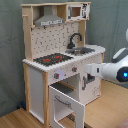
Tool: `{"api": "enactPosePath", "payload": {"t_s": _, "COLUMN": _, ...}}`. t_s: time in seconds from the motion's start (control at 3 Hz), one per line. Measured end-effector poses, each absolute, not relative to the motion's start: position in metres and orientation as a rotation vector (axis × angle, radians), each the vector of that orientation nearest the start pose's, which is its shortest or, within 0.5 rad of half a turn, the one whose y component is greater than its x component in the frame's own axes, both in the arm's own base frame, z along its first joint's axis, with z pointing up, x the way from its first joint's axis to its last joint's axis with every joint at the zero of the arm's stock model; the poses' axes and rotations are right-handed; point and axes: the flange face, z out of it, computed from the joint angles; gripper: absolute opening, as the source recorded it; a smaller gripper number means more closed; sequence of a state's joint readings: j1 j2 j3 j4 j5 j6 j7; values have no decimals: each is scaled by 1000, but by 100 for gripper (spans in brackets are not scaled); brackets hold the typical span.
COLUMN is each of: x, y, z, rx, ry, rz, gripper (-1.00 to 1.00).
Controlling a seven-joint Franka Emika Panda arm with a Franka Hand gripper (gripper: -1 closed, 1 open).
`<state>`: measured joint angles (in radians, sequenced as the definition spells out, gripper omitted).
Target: Play with the kitchen
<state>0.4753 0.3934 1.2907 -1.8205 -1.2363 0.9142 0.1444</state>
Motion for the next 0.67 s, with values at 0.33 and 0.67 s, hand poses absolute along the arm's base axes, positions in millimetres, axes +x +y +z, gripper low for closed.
{"api": "enactPosePath", "payload": {"t_s": 0.33, "x": 108, "y": 533, "z": 467, "rx": 1289, "ry": 1323, "rz": 316, "gripper": 100}}
{"api": "enactPosePath", "payload": {"t_s": 0.67, "x": 108, "y": 547, "z": 461, "rx": 1255, "ry": 1305, "rz": 381, "gripper": 100}}
